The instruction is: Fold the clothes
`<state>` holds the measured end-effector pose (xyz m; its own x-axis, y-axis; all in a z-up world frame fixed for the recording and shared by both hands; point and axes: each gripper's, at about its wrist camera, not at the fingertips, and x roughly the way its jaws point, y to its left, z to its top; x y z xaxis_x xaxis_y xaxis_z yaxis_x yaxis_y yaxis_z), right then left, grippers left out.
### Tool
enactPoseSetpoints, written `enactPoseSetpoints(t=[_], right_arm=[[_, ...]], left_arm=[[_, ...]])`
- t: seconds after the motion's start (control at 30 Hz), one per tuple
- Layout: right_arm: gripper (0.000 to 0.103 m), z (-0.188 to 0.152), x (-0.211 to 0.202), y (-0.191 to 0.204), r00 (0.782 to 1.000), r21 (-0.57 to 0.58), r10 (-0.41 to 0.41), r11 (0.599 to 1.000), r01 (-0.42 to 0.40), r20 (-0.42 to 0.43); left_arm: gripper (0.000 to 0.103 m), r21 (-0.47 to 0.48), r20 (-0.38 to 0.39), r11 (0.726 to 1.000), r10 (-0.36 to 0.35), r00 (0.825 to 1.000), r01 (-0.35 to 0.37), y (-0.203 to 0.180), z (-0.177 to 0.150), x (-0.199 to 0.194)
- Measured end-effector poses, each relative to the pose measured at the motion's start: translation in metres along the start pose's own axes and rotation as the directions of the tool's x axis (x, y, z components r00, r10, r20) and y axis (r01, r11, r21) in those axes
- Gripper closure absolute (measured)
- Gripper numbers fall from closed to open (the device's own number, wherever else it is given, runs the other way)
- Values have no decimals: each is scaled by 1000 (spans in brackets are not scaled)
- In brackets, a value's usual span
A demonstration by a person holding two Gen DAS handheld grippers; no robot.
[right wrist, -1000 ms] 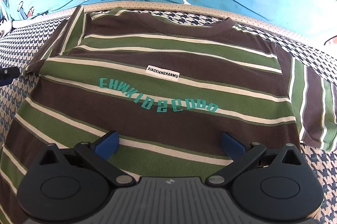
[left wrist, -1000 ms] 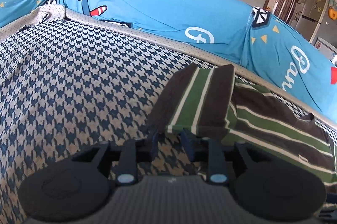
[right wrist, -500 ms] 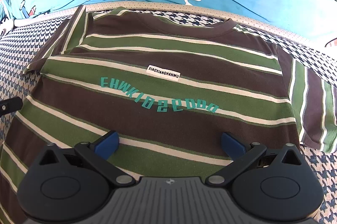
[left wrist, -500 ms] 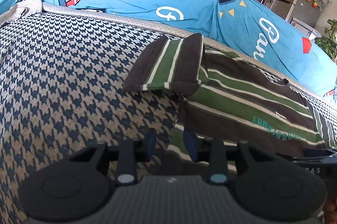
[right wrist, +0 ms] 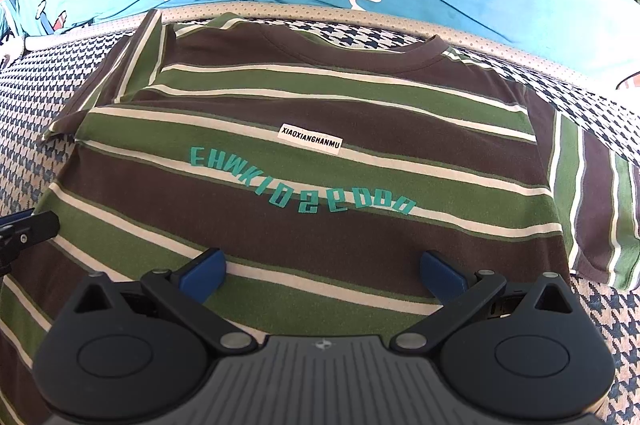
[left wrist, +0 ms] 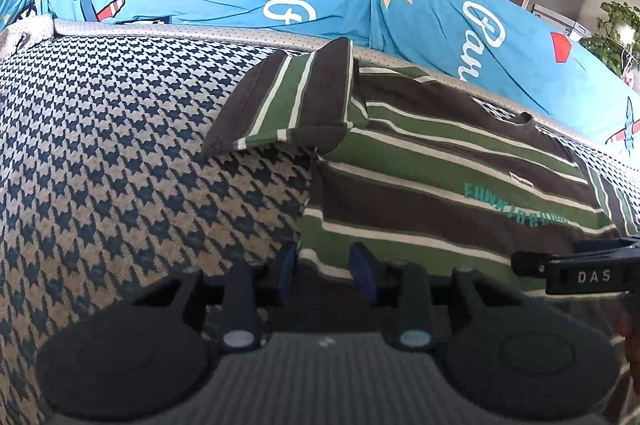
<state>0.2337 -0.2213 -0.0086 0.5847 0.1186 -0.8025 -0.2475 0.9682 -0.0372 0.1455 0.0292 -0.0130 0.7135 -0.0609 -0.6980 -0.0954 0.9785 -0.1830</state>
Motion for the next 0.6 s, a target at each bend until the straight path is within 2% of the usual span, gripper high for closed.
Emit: enactPoseSetpoints(t=[0.37,0.6], right_arm=[[0,0,0,1,1000,-1,-2,1000,2,-2],[0,0,0,0,1000,-1,1,1000,-1,-1]], left_arm=[[78,-31,5,993,118,993,-118,7,-6,-11],[77,-48,3,989,137,991,-136,11,-8,-15]])
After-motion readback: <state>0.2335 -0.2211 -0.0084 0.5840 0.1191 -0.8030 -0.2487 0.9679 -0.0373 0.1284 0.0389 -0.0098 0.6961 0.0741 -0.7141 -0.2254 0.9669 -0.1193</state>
